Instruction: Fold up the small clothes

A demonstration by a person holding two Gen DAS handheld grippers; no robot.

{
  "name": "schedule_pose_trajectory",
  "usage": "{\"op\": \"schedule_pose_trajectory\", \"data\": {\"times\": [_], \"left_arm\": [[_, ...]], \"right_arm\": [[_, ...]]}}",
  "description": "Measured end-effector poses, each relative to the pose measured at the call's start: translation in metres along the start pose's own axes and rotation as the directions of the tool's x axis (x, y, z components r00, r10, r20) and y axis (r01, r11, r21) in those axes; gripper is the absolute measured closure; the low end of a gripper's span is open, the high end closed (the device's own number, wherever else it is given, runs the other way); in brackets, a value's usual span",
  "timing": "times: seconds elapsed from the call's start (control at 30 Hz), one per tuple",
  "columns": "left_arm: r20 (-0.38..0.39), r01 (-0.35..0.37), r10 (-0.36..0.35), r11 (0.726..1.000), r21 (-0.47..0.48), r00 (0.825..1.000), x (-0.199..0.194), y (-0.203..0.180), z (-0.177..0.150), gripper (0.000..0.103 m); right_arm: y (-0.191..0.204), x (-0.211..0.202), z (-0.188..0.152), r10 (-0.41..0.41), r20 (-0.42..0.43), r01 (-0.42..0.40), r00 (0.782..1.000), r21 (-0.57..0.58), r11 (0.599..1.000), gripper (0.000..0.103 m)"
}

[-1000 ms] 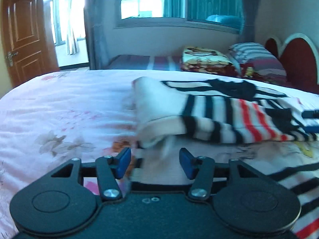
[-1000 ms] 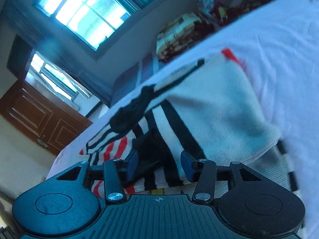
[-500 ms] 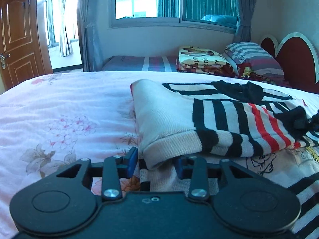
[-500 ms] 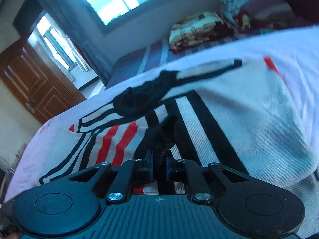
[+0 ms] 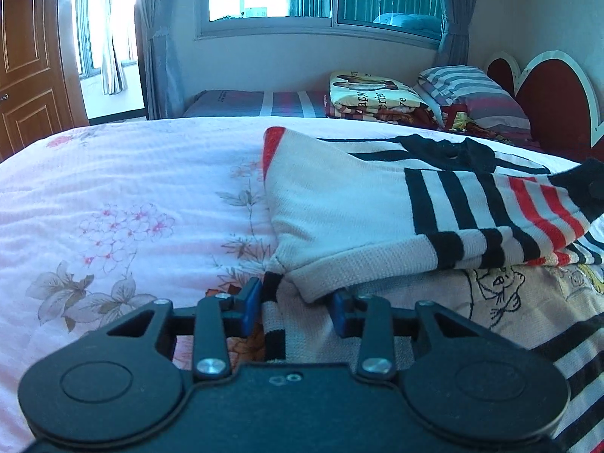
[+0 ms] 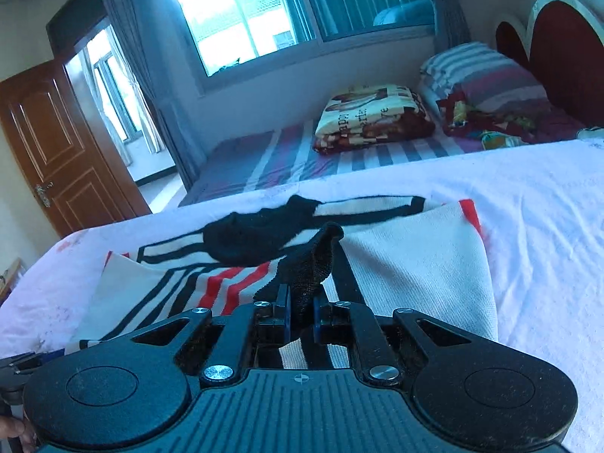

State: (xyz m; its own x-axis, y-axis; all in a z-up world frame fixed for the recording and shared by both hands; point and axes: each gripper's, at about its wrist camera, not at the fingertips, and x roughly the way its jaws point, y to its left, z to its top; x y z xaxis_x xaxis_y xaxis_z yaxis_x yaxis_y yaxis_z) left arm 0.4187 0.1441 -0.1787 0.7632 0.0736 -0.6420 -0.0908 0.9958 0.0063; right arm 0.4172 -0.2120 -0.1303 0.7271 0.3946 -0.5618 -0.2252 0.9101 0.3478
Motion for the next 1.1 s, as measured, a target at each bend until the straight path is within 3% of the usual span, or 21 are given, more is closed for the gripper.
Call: {"op": "schedule_pose_trajectory", "data": {"times": [0.07, 0.17, 0.3, 0.43, 0.53, 0.63, 0.73, 0.77, 0.93, 0.97, 1.03, 1.07, 1.1], "left_arm": [[-0.002, 0.003, -0.003, 1.000, -0.003, 1.000, 0.000, 0.001, 0.001, 0.066], [0.002, -0.004, 0.004, 1.000, 0.009, 1.000, -0.003, 0.001, 0.002, 0.066], [0.048, -0.008, 0.008, 1.000, 0.016, 0.999, -0.011, 0.001, 0.003, 0.064], [0.108, -0.034, 0.024, 0.995, 0.091, 0.994, -0.012, -0.010, 0.006, 0.066], [0.118, -0.048, 0.046, 0.999, 0.019, 0.992, -0.011, -0.004, 0.009, 0.078], [0.132, -0.059, 0.076, 0.990, -0.128, 0.988, -0.010, 0.013, 0.006, 0.079], [0.071, -0.049, 0.056, 0.994, -0.101, 0.996, -0.001, 0.010, 0.006, 0.079], [0.064, -0.049, 0.054, 0.995, -0.084, 0.996, 0.000, 0.009, 0.006, 0.079], [0.022, -0.004, 0.005, 0.999, -0.043, 1.000, 0.000, 0.014, 0.006, 0.070], [0.006, 0.034, -0.034, 0.999, -0.034, 0.999, -0.003, 0.016, 0.006, 0.062], [0.022, 0.107, -0.107, 0.994, -0.015, 0.994, -0.020, 0.023, 0.002, 0.056], [0.054, 0.110, -0.109, 0.994, -0.008, 0.993, -0.030, 0.026, 0.001, 0.056], [0.093, 0.118, -0.117, 0.993, -0.011, 0.989, -0.041, 0.029, -0.001, 0.056]], "right_arm": [[-0.001, 0.006, -0.006, -0.026, -0.022, 0.026, 0.999, -0.016, 1.000, 0.093], [0.006, 0.003, -0.007, -0.014, 0.016, 0.014, 1.000, -0.057, 0.998, 0.093], [0.010, 0.000, 0.004, 0.006, 0.053, -0.003, 0.999, -0.062, 0.998, 0.093], [0.023, -0.001, 0.015, 0.025, 0.066, -0.018, 0.998, -0.102, 0.995, 0.093], [0.034, -0.010, 0.023, 0.063, 0.103, -0.050, 0.993, -0.122, 0.991, 0.093], [0.028, -0.017, 0.020, 0.086, 0.150, -0.072, 0.985, -0.092, 0.993, 0.093], [0.010, 0.014, 0.002, -0.008, 0.010, 0.009, 1.000, -0.065, 0.998, 0.093], [0.004, 0.021, -0.004, 0.000, -0.026, -0.001, 1.000, -0.042, 0.999, 0.093], [-0.015, 0.030, -0.022, 0.001, -0.083, 0.002, 0.997, 0.034, 0.999, 0.093], [-0.018, 0.027, -0.021, 0.012, -0.086, -0.008, 0.996, 0.047, 0.999, 0.093], [-0.026, 0.019, -0.014, 0.036, -0.087, -0.029, 0.996, 0.085, 0.996, 0.092], [-0.033, 0.012, -0.011, 0.051, -0.068, -0.044, 0.996, 0.107, 0.993, 0.084], [-0.037, 0.008, -0.007, 0.053, -0.047, -0.047, 0.997, 0.127, 0.991, 0.067]]}}
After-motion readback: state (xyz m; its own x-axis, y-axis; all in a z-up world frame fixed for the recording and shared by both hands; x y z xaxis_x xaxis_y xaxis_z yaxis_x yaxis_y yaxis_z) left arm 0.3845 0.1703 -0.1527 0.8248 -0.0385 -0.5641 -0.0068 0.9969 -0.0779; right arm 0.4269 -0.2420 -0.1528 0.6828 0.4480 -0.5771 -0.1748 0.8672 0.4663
